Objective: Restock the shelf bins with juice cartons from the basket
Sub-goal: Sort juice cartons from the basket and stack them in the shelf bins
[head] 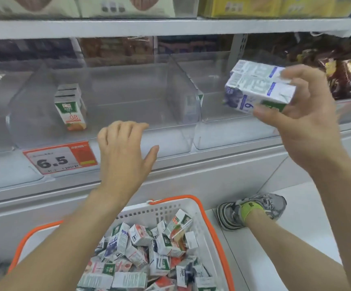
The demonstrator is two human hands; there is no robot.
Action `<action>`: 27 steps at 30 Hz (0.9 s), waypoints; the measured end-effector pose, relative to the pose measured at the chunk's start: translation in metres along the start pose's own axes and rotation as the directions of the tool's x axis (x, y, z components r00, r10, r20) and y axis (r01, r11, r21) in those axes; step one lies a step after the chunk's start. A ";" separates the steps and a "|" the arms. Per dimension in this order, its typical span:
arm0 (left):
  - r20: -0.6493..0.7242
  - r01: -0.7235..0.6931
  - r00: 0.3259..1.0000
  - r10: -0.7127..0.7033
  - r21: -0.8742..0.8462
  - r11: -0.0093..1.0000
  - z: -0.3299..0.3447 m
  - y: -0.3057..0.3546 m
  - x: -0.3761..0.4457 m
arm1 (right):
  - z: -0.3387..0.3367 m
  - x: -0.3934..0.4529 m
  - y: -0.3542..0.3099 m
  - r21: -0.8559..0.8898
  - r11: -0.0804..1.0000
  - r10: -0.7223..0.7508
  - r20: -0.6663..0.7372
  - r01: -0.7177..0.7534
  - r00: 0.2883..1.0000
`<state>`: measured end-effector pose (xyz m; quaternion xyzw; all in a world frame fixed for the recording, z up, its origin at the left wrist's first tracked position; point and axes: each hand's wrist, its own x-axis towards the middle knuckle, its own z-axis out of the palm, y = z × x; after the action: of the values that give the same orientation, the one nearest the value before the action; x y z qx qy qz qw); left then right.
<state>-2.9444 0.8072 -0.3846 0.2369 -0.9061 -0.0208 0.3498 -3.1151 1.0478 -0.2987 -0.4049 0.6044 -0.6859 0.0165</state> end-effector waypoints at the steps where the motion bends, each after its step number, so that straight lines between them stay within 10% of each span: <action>1: -0.050 -0.016 0.999 0.017 0.026 1.000 0.004 0.000 -0.002 | -0.004 0.015 -0.002 -0.119 0.993 0.010 -0.002 -0.010 1.000; 7: -0.152 -0.038 0.987 0.042 0.032 0.999 0.012 -0.001 -0.003 | 0.001 0.098 0.019 -0.663 0.747 0.213 0.318 0.056 0.924; 13: -0.164 -0.025 0.986 0.032 0.044 0.999 0.017 -0.003 -0.004 | 0.045 0.135 0.060 -0.823 0.548 0.505 0.468 0.149 0.725; 27: -0.213 -0.031 0.976 0.040 0.048 0.998 0.021 -0.002 -0.003 | 0.057 0.123 0.079 -0.874 0.484 0.506 0.315 0.037 0.803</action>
<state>-2.9554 0.8035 -0.4031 0.2292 -0.8676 0.0310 0.4401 -3.2017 0.9167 -0.3023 -0.4425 0.8803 -0.1492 0.0835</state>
